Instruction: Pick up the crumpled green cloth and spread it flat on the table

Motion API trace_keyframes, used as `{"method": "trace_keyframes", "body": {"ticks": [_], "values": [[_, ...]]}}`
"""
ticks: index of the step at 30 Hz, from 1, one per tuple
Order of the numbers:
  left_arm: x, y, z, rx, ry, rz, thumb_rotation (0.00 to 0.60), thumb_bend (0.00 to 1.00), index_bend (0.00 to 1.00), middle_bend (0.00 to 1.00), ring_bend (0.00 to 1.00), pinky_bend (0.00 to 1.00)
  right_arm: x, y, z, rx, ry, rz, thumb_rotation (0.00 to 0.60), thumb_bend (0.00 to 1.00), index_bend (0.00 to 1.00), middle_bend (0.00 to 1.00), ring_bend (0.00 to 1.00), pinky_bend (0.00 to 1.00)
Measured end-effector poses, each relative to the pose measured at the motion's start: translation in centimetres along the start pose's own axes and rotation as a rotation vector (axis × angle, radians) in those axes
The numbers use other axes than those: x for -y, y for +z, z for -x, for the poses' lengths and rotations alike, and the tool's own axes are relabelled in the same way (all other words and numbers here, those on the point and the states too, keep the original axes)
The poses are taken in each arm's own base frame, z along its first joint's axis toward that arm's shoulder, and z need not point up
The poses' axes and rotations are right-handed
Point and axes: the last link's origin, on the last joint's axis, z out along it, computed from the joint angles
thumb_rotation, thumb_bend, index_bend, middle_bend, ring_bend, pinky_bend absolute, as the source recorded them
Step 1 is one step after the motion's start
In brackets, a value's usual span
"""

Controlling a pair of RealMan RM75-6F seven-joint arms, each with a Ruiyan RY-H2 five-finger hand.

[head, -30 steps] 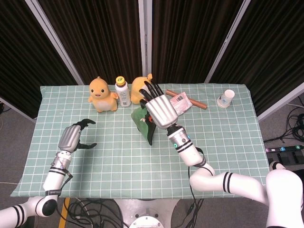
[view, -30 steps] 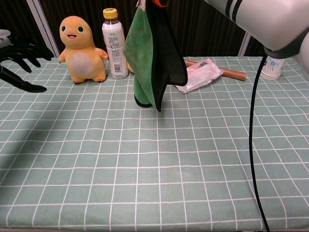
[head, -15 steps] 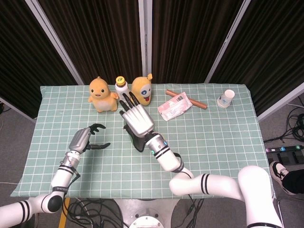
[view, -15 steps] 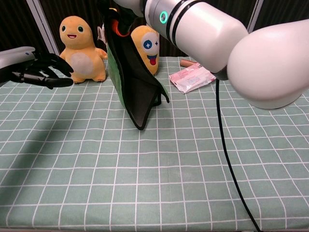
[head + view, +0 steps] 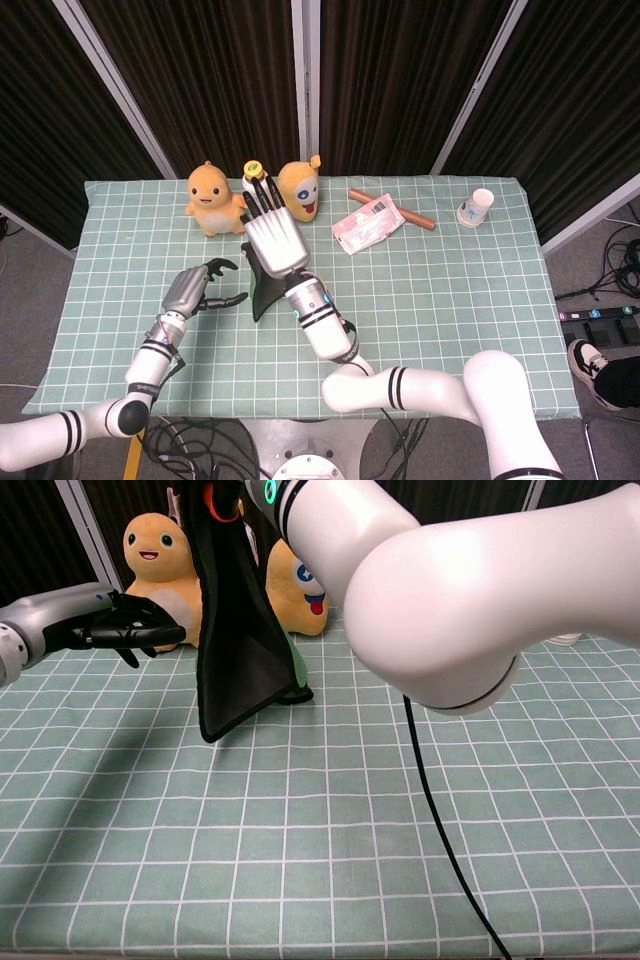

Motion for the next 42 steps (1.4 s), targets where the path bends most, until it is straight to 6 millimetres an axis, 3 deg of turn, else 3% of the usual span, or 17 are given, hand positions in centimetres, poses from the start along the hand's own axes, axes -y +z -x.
{"method": "trace_keyframes", "body": {"ticks": [9,17,26,31,38,42], "values": [[-0.4,0.5,1.2,0.004,0.062,-0.007,0.247,0.00,0.37,0.35,0.34,0.35,0.5,0.2,0.4,0.005,0.011,0.028,0.600,0.39,0.65,0.18,0.00,0.06],[-0.5,0.6,2.2,-0.006,0.150,-0.001,0.328,0.00,0.37,0.35,0.34,0.35,0.9,0.2,0.7,0.014,0.038,0.030,0.600,0.39,0.65,0.18,0.00,0.06],[-0.2,1.2,3.4,0.024,0.145,-0.034,0.351,0.00,0.37,0.35,0.34,0.35,0.8,0.0,0.4,0.007,0.056,0.028,0.600,0.39,0.65,0.18,0.00,0.06],[0.0,1.3,3.5,0.021,0.158,-0.046,0.437,0.01,0.42,0.35,0.34,0.35,0.9,-0.1,0.4,0.012,0.076,0.025,0.600,0.39,0.65,0.18,0.00,0.06],[0.8,1.4,3.7,0.005,0.141,-0.072,0.477,0.07,0.53,0.35,0.34,0.35,0.2,-0.6,0.0,0.005,0.096,0.027,0.600,0.39,0.65,0.18,0.00,0.06],[1.0,1.2,3.8,-0.003,0.116,-0.075,0.492,0.15,0.58,0.36,0.34,0.35,-0.2,-1.0,-0.1,0.008,0.111,0.024,0.600,0.38,0.65,0.18,0.00,0.06]]}}
